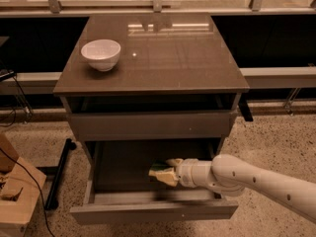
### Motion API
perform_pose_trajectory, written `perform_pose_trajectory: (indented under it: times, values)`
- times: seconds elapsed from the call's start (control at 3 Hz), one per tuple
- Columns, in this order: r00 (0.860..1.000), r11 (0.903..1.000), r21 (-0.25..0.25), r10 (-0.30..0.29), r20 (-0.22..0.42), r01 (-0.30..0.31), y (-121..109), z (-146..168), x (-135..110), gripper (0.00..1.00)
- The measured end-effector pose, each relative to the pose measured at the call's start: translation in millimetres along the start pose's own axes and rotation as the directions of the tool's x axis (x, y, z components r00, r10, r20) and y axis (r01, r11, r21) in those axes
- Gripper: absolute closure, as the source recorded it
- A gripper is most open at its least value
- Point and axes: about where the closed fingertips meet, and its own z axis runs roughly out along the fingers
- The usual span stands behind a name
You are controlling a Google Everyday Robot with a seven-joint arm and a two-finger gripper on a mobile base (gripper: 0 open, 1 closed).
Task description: Place sponge into middle drawer
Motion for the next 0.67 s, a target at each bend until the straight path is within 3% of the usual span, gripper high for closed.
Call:
perform_pose_trajectory:
  times: [0.67]
  values:
    - [0.993, 0.9955, 0.015, 0.094, -0.071, -0.093, -31.1, 41.2, 50.3, 0.41]
